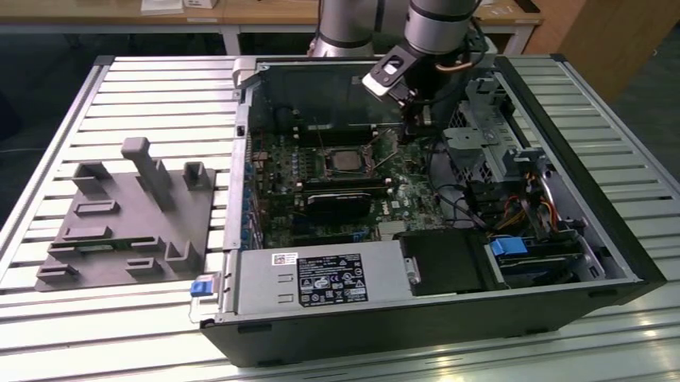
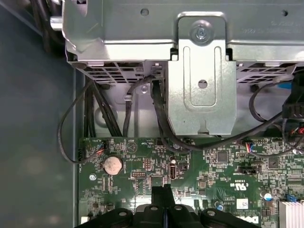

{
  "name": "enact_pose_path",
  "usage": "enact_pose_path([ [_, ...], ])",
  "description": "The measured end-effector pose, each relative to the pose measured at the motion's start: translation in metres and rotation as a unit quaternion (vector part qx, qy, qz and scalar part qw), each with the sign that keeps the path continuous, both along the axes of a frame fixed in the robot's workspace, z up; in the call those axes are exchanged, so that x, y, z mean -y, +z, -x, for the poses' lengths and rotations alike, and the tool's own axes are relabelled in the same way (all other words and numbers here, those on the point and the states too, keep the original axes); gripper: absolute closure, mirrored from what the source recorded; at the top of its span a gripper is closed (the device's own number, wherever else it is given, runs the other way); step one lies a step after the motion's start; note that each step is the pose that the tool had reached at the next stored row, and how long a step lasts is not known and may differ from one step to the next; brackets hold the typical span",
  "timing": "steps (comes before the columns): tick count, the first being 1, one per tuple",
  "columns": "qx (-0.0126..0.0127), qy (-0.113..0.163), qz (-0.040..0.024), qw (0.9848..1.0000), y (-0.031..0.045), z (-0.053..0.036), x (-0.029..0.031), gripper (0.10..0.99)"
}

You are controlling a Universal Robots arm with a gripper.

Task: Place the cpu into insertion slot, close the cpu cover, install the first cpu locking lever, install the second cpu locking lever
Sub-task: 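Close the cpu cover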

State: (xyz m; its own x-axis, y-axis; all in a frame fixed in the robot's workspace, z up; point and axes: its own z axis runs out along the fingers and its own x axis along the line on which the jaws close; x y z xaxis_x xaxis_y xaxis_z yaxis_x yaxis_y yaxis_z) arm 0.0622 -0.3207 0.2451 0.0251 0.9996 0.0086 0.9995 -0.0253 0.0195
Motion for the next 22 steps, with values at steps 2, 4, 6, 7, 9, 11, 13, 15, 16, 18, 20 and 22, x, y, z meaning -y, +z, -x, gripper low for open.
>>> enact_pose_path([
  [2, 0.0000, 0.000, 0.0002, 1.0000, -0.0002, 0.0015, 0.0000, 0.980],
  [4, 0.0000, 0.000, 0.0001, 1.0000, -0.0003, 0.0043, 0.0000, 0.980],
  [6, 0.0000, 0.000, 0.0000, 1.0000, -0.0003, 0.0065, 0.0001, 0.980],
  [7, 0.0000, 0.000, 0.0000, 1.0000, -0.0004, 0.0068, 0.0001, 0.980],
  [9, 0.0000, 0.000, 0.0000, 1.0000, -0.0004, 0.0070, 0.0000, 0.980],
  [11, 0.0000, 0.000, 0.0000, 1.0000, -0.0004, 0.0071, 0.0000, 0.980],
  [13, 0.0000, 0.000, 0.0001, 1.0000, -0.0004, 0.0078, 0.0000, 0.980],
  [15, 0.0000, 0.000, 0.0000, 1.0000, -0.0004, 0.0086, 0.0000, 0.980],
  [16, 0.0000, 0.000, 0.0000, 1.0000, -0.0004, 0.0089, 0.0000, 0.980],
  [18, 0.0000, 0.000, 0.0000, 1.0000, -0.0004, 0.0095, 0.0000, 0.980],
  [20, 0.0000, 0.000, 0.0000, 1.0000, -0.0004, 0.0097, 0.0000, 0.980],
  [22, 0.0000, 0.000, 0.0000, 1.0000, -0.0004, 0.0101, 0.0000, 0.980],
])
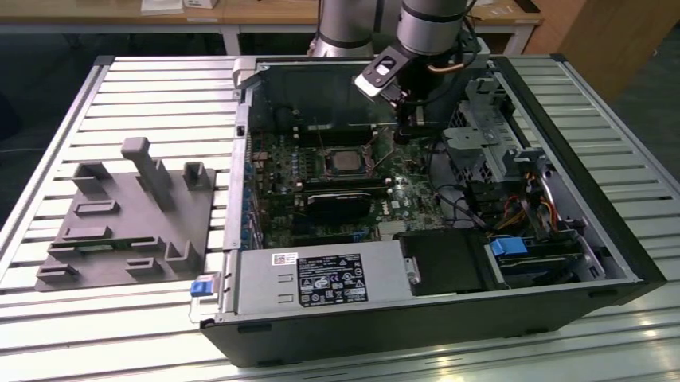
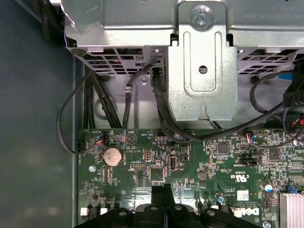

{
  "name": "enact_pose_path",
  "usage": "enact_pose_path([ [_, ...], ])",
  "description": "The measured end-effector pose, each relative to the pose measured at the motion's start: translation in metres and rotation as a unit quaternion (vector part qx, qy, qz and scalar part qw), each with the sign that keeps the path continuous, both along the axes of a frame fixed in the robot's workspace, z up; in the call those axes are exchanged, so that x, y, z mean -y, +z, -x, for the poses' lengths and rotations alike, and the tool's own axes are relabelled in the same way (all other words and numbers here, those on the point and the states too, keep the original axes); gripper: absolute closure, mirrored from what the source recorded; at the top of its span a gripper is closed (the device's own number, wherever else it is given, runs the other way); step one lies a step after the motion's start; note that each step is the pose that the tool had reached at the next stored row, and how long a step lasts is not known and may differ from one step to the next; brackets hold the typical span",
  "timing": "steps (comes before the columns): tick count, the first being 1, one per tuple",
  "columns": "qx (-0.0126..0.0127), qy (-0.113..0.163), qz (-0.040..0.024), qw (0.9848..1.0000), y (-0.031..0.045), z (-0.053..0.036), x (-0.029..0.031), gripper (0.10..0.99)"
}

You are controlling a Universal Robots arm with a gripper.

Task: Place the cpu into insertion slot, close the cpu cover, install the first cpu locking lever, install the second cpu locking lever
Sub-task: 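Close the cpu cover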

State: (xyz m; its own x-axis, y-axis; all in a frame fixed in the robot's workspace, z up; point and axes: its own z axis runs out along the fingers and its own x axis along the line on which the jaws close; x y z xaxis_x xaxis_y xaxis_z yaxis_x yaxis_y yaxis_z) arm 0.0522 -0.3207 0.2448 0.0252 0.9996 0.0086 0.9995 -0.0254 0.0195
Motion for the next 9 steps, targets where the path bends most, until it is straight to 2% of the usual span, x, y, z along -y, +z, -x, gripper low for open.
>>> enact_pose_path([
  [9, 0.0000, 0.000, 0.0000, 1.0000, 0.0000, 0.0008, 0.0000, 0.980],
])
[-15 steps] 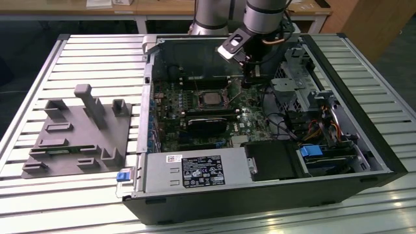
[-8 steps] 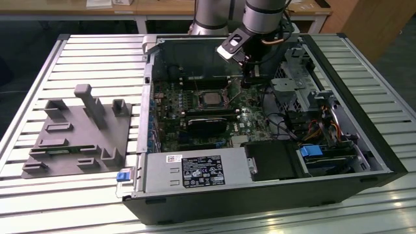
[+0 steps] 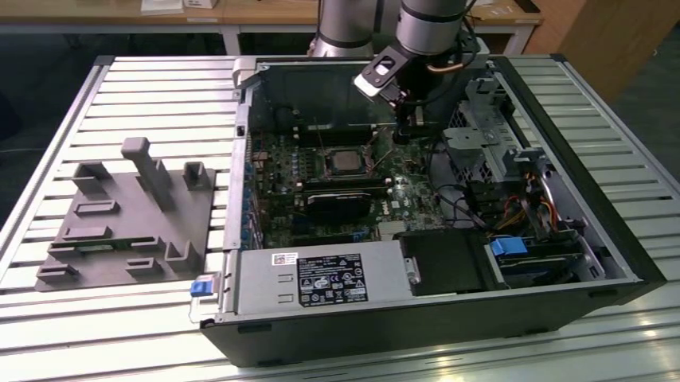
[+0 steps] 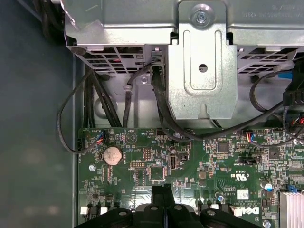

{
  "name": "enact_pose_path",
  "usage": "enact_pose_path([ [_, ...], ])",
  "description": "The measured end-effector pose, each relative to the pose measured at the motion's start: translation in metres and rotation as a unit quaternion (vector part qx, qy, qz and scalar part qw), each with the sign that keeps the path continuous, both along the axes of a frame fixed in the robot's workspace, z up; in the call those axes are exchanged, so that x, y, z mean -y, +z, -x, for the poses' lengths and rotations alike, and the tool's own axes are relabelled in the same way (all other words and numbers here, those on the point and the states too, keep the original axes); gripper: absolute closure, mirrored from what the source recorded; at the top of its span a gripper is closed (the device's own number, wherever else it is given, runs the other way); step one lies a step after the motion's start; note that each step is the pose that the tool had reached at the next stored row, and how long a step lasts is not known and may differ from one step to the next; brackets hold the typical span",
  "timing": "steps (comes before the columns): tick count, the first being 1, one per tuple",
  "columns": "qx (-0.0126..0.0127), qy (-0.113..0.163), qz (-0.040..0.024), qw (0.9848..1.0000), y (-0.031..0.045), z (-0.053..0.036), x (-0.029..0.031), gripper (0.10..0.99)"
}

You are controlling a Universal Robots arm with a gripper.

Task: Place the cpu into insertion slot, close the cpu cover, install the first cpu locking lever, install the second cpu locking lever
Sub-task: 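Close the cpu cover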

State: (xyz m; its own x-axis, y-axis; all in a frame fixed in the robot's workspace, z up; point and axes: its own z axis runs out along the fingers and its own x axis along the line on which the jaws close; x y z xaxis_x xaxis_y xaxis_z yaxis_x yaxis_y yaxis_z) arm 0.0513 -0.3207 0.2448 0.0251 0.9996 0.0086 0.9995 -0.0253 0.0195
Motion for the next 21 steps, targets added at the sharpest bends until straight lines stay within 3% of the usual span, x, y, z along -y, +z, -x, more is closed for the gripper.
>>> enact_pose_path([
  [21, 0.0000, 0.000, 0.0000, 1.0000, 0.0000, 0.0059, 0.0000, 0.980],
])
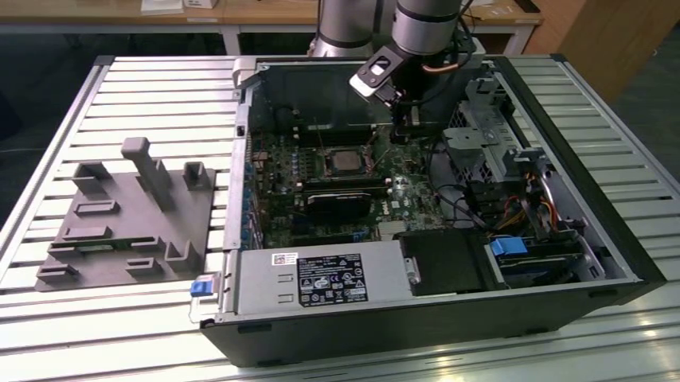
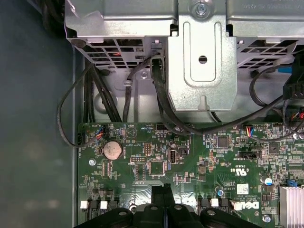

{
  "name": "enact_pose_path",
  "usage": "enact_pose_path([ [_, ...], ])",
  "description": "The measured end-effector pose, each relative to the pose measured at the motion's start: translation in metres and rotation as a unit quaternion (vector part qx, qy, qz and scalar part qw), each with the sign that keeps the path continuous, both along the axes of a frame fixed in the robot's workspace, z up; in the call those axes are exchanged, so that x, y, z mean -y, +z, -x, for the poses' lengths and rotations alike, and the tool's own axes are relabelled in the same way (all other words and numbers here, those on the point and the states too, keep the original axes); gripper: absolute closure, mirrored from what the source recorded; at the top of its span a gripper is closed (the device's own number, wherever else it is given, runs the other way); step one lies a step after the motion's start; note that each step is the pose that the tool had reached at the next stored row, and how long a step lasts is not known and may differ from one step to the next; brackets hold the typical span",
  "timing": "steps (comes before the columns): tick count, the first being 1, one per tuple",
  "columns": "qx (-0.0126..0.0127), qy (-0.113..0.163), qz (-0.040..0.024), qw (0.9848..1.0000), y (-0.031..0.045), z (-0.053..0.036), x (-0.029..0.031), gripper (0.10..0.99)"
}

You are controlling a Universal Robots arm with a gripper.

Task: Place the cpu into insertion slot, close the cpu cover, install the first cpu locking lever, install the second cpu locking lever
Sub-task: 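Close the cpu cover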

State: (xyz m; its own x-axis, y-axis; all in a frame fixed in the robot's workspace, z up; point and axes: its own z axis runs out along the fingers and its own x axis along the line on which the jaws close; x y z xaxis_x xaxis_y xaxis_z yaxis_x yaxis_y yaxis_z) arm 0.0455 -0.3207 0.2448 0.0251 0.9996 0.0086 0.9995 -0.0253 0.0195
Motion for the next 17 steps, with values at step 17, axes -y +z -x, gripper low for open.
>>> enact_pose_path([
  [17, 0.0000, 0.000, 0.0000, 1.0000, 0.0000, 0.0051, 0.0000, 0.980],
])
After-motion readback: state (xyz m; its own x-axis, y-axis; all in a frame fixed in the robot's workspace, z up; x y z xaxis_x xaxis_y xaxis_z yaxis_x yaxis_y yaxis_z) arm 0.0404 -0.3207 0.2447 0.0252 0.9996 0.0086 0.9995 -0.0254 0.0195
